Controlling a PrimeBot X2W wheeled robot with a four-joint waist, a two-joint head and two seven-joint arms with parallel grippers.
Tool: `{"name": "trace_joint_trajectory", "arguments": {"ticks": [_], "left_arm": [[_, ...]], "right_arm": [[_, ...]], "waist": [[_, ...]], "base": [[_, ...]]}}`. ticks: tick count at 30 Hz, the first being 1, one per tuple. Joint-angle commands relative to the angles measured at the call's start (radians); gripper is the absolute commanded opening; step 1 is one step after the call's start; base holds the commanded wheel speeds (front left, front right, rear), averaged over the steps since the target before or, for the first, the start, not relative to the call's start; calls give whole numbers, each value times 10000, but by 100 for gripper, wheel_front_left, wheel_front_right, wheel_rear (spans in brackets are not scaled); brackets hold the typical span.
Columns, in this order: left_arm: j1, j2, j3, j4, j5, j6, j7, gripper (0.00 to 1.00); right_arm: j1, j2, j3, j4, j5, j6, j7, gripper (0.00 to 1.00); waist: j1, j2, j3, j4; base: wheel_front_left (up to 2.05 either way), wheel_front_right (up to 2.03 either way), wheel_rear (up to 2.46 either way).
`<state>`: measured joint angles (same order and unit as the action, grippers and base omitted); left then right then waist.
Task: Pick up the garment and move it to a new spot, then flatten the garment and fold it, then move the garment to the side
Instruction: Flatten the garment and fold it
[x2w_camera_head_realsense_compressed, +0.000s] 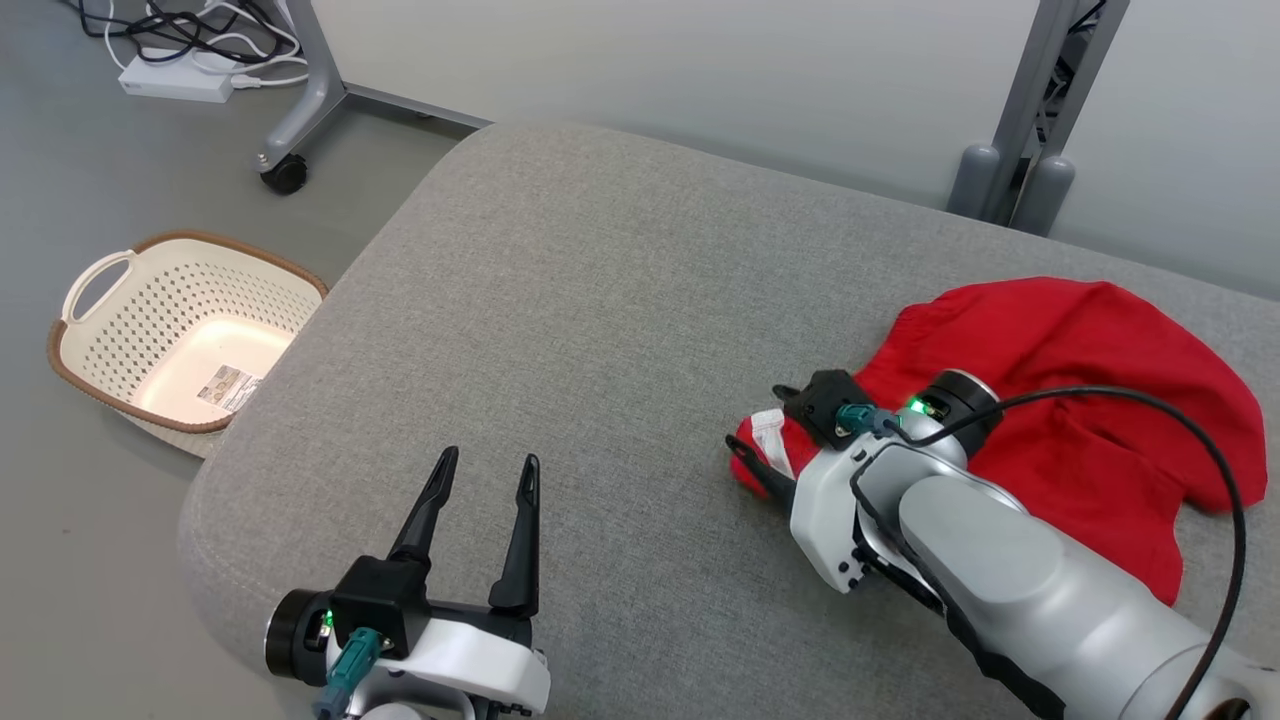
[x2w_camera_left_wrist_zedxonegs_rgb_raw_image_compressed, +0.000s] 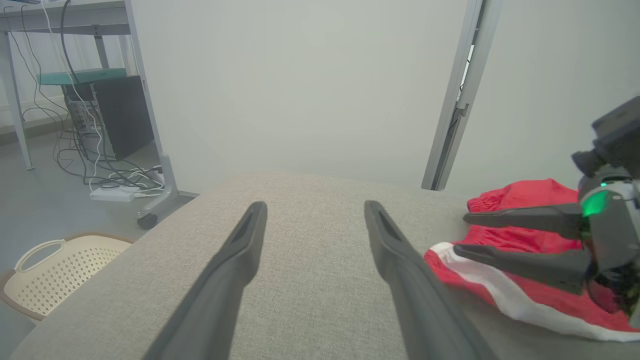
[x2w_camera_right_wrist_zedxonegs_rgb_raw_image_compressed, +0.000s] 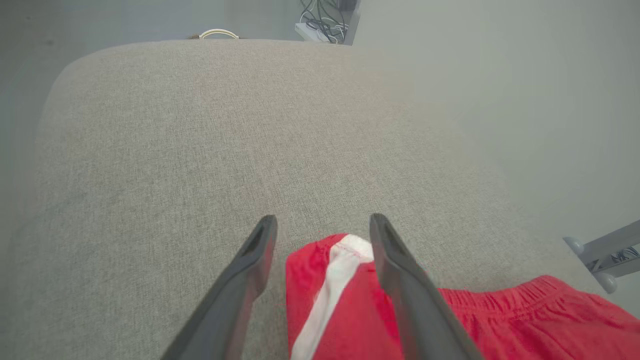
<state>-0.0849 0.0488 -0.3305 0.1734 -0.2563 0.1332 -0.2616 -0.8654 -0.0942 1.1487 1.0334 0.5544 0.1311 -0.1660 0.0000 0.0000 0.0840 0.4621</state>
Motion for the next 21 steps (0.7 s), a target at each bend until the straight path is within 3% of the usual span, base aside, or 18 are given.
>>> {"name": "trace_joint_trajectory", "arguments": {"ticks": [1,6,12,15,20,21], "left_arm": [[-50,42,72,11,-22,41,-31,100],[25,43,281,62,207,-61,-31,100],[32,43,609,14,410,-152,-31,100],[25,42,822,-18,517,-174,-31,100],[-31,40,1222,-141,649,-181,-29,100],[-31,40,1222,-141,649,-181,-29,100]], "right_arm": [[-153,-22,96,39,205,-8,-155,100],[-503,-121,504,-81,843,-8,-506,100],[-680,-630,-154,-219,1305,-6,-953,100],[-537,-1108,-947,-554,1217,-8,-1015,100],[494,-2110,-3513,-1867,344,-6,-985,100],[494,-2110,-3513,-1867,344,-6,-985,100]], "waist": [[0,0,-50,-79],[0,0,-351,-663],[0,0,-688,-1571],[0,0,-795,-2060],[0,0,-776,-2832],[0,0,-776,-2832]], "base": [[0,0,0],[0,0,0],[0,0,0],[0,0,0],[0,0,0],[0,0,0]]}}
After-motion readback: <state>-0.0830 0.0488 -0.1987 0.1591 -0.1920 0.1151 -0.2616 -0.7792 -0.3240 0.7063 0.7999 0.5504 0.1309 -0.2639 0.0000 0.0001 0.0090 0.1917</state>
